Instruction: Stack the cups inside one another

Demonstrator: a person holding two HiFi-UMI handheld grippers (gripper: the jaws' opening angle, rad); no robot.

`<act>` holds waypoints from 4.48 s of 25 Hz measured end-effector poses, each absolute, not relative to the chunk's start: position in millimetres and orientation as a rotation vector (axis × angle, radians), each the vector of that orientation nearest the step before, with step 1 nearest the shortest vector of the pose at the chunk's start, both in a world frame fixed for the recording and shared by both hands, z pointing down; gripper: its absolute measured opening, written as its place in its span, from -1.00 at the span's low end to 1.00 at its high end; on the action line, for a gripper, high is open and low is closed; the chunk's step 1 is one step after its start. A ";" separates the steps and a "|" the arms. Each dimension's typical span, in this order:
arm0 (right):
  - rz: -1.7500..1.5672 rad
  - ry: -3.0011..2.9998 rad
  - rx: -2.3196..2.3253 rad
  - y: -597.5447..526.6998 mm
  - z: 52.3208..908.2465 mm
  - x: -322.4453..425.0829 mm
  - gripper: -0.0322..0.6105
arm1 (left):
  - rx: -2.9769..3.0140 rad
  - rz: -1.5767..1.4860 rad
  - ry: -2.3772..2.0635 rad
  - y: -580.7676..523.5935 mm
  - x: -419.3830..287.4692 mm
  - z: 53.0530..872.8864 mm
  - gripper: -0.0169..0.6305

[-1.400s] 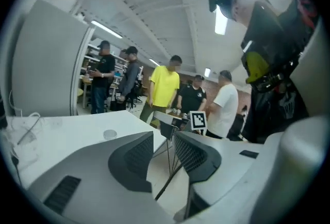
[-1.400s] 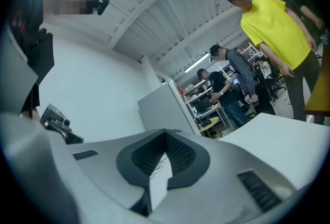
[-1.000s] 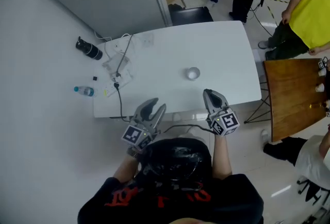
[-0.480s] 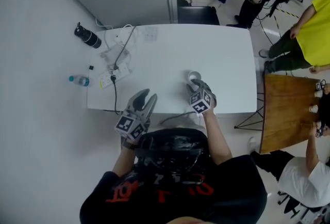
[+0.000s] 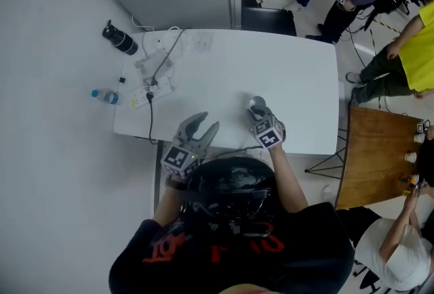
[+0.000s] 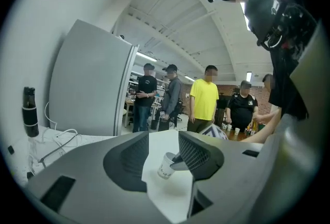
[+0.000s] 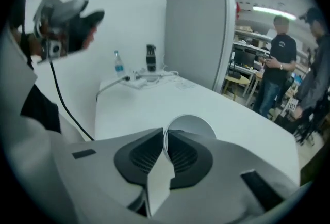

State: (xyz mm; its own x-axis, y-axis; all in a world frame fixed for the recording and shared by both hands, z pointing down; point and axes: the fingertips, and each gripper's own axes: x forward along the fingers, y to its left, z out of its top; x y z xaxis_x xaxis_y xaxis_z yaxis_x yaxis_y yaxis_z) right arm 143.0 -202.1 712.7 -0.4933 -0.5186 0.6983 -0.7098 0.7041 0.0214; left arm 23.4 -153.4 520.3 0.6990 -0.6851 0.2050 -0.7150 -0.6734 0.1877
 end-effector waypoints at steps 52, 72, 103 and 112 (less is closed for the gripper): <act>1.371 -2.512 1.038 -200.0 709.0 159.5 -0.65 | 2.628 0.689 -0.747 -191.5 55.1 686.1 -0.24; -0.130 -1.813 0.352 -193.9 733.0 43.1 -0.75 | 2.562 0.327 -1.044 -191.9 -18.9 614.7 -0.24; 0.494 -2.924 1.209 -207.3 488.7 99.3 -0.89 | 2.621 -0.099 -1.170 -181.8 -28.1 472.1 -0.26; 0.559 -2.951 1.194 -199.8 488.3 123.3 -0.89 | 2.617 -0.095 -1.105 -169.0 12.1 475.0 -0.26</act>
